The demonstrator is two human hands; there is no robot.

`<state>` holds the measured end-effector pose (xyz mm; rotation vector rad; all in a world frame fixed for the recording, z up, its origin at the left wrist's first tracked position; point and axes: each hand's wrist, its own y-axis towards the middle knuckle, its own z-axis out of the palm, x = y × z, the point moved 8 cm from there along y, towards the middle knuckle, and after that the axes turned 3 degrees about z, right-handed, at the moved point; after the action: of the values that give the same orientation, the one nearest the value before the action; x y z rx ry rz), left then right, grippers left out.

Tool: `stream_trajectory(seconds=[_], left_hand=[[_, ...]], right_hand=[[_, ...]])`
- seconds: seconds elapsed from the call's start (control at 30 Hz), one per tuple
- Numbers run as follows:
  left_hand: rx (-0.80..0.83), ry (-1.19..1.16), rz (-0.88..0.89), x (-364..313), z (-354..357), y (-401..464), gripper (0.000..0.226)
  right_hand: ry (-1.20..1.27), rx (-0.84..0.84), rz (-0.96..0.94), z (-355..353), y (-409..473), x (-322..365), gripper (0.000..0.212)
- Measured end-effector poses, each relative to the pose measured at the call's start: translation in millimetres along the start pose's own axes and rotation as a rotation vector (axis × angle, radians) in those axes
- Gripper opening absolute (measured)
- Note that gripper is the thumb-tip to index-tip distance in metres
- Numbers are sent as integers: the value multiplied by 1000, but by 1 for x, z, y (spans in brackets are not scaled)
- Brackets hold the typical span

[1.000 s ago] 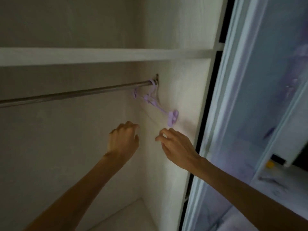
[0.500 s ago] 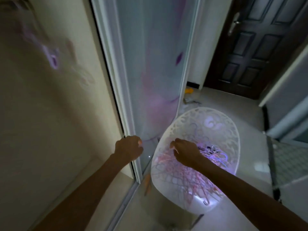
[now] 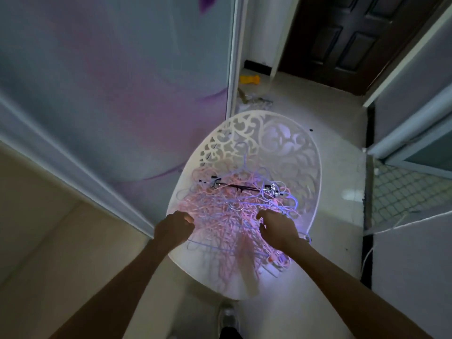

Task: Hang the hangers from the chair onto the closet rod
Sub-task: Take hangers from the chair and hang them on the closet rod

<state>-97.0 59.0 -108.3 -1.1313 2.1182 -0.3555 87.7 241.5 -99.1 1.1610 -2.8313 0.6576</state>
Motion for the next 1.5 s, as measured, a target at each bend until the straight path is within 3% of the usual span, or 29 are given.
stream_trajectory(seconds=[0.17, 0.37, 0.4, 0.5, 0.57, 0.63, 0.7, 0.73, 0.8, 0.93, 1.1, 1.23, 1.33, 1.5], left_hand=[[-4, -54, -51, 39, 57, 34, 25], [-292, -243, -320, 86, 71, 56, 69], [-301, -270, -346, 91, 76, 59, 74], [-272, -319, -373, 102, 94, 73, 74], [-285, -315, -351, 101, 96, 79, 72], [-336, -314, -317, 96, 92, 82, 70], [-392, -252, -270, 90, 85, 85, 66], [-408, -190, -231, 84, 83, 89, 63], [-417, -80, -146, 70, 79, 96, 60], [-436, -79, 34, 33, 68, 114, 57], [-329, -66, 264, -13, 69, 136, 66], [-274, 35, 439, -58, 78, 149, 90], [-128, 118, 519, -82, 98, 157, 103], [-243, 122, 600, -107, 98, 154, 64]], right_hand=[[13, 98, -9, 70, 34, -4, 35], [-45, 204, -91, 144, 50, 2, 57], [-38, 147, -142, 146, 51, 6, 54], [57, -341, -344, 114, 58, 15, 38], [73, -537, -380, 84, 72, 8, 39], [-35, -585, -271, 59, 99, -11, 58], [-124, -496, -88, 46, 129, -36, 81], [-128, -415, -6, 45, 139, -46, 85], [-131, -298, 84, 48, 149, -58, 74], [96, -347, 67, 39, 148, -69, 51], [401, -487, 7, 24, 127, -73, 63], [395, -553, -44, 19, 115, -73, 68], [378, -532, -64, 17, 109, -71, 76], [651, -574, -23, 2, 90, -71, 68]])
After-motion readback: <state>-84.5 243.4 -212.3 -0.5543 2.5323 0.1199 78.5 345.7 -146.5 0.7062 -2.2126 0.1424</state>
